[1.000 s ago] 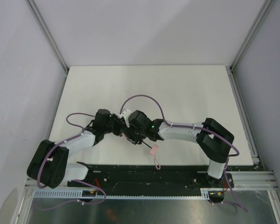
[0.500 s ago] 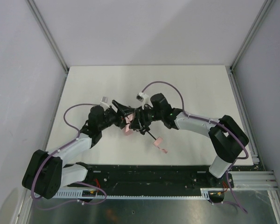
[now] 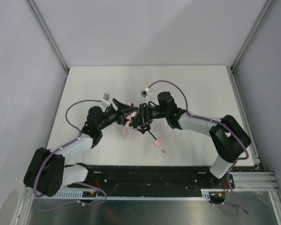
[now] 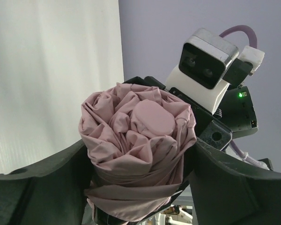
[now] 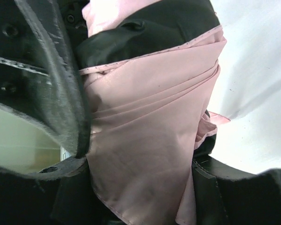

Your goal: Put away the umbrella

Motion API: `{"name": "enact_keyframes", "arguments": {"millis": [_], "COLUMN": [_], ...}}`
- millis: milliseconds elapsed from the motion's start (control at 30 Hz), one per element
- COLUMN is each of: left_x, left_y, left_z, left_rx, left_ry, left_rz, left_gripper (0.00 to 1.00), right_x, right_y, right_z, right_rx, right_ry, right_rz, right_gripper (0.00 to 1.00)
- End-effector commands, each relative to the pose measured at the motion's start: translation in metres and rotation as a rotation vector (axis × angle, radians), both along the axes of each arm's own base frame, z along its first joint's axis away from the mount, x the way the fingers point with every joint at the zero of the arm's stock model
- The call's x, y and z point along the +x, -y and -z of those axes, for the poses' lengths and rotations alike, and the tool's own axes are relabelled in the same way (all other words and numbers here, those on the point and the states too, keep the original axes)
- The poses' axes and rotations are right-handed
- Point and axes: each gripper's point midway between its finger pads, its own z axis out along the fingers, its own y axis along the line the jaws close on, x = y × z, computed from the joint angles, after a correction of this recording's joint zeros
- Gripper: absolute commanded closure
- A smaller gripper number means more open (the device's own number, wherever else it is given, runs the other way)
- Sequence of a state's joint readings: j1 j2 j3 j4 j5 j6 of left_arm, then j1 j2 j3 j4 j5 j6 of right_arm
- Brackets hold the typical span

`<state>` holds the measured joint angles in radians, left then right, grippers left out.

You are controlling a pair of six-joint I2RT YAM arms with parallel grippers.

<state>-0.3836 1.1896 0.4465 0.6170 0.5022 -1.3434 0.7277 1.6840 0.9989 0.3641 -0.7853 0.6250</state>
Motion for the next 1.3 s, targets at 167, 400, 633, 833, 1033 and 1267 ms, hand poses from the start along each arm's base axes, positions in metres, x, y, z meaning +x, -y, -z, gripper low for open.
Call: {"name": "enact_keyframes", "arguments": {"millis": [167, 400, 633, 833, 1033, 1267], "left_x": [0.001, 0.001, -0.001, 0.001, 0.002, 0.003], "left_y": [0.011, 0.005, 0.002, 0.001, -0.002, -0.004], "left_z": [-0.043, -0.045, -0.037, -0.029, -0.022, -0.011], "left_rx": [-0.08, -0.09, -0.091, -0.026, 0.036, 0.086], "left_ry": [0.177, 0.196, 0.15, 0.105, 0.066, -0.017], "left_rz": [0.058, 0.018, -0.014, -0.04, -0.063, -0.076], "left_gripper": [0.64, 0.99, 1.0, 1.0, 1.0, 1.0], "right_x": [-0.053, -0.028, 0.0, 0.004, 0.011, -0.003], "right_y": [-0.003, 0.003, 0.009, 0.005, 0.005, -0.009], "right_z": [-0.049, -0.039, -0.033, -0.026, -0.02, -0.018], "right_rx": [0.145, 0.036, -0.131, -0.305, -0.462, -0.446], "right_ry": [0.069, 0.127, 0.293, 0.443, 0.568, 0.571], "right_rz": [-0.255, -0.072, 0.134, 0.205, 0.276, 0.191], "right_gripper": [1.0, 0.68, 0.44, 0.39, 0.44, 0.99]}}
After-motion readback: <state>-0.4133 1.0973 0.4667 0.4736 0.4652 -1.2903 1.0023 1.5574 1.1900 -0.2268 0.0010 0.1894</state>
